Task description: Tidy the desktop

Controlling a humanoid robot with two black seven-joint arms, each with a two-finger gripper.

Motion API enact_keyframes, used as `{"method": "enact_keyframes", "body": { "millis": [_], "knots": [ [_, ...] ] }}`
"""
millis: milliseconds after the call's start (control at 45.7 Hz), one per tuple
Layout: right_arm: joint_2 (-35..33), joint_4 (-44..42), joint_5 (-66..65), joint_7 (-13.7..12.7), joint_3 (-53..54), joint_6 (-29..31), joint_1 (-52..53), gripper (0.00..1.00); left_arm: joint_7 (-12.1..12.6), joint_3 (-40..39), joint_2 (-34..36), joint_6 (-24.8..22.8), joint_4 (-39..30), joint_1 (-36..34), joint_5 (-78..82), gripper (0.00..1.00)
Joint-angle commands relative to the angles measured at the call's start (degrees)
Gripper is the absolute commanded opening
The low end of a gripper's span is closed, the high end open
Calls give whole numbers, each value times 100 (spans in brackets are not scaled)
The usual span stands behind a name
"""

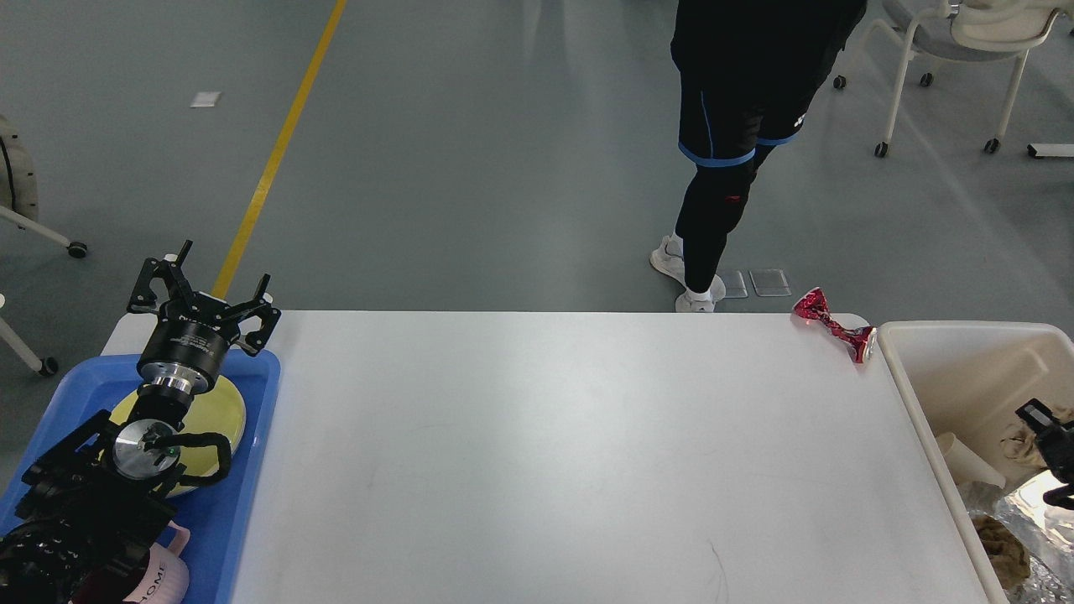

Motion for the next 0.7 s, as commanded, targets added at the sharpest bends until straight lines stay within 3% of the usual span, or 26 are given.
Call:
{"method": "enact_keyframes", "body": {
  "millis": [0,503,613,678],
  "knots": [
    [33,-9,8,-13,-2,23,-23,100,0,0,0,1,-1,0,0,98],
    [-29,26,140,4,33,119,575,100,0,9,0,-8,-1,0,0,98],
    [-29,43,131,31,7,637,1031,100,0,9,0,1,-1,0,0,98],
    [-81,52,131,31,-2,1372,1557,100,0,0,0,1,-1,0,0,98]
  ]
}}
